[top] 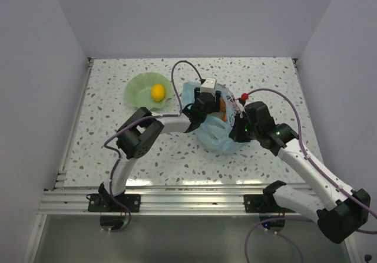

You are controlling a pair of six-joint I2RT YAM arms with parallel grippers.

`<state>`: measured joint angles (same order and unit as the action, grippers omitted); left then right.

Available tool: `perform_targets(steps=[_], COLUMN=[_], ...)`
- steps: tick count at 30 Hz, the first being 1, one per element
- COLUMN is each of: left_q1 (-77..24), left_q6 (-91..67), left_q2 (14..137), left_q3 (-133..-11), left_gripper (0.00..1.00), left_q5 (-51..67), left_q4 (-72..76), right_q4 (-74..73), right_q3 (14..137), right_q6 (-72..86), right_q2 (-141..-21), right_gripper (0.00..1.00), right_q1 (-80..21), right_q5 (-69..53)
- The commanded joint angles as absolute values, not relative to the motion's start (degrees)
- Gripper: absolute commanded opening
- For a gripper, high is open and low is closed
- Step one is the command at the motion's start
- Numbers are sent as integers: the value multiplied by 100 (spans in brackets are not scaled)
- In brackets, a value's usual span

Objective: Untie the knot of the plastic bag and take out the fruit

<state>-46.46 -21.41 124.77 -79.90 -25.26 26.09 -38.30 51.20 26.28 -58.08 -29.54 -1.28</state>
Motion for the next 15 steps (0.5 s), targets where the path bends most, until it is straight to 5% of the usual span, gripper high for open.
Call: perform_targets(steps=[1, 12, 15], left_q1=[-4588, -4597, -4597], left_q6=[-1960, -1741, -1714], left_q2=[12709, 12349, 12016], left_q3=[-8341, -7560, -7130], left_gripper=[66, 11, 4], left_q5=[-2707, -2330, -2224], left_q4=[3199, 3946, 3972], right_q4=[-3902, -3929, -3990], right_q3=[5326, 5308, 5413], right_q6=[2575, 2531, 2505], right_q2=[-5810, -5827, -5836], right_gripper=[0, 0, 0], right_q1=[-2944, -2936, -2936], right_q5=[-281, -18, 280])
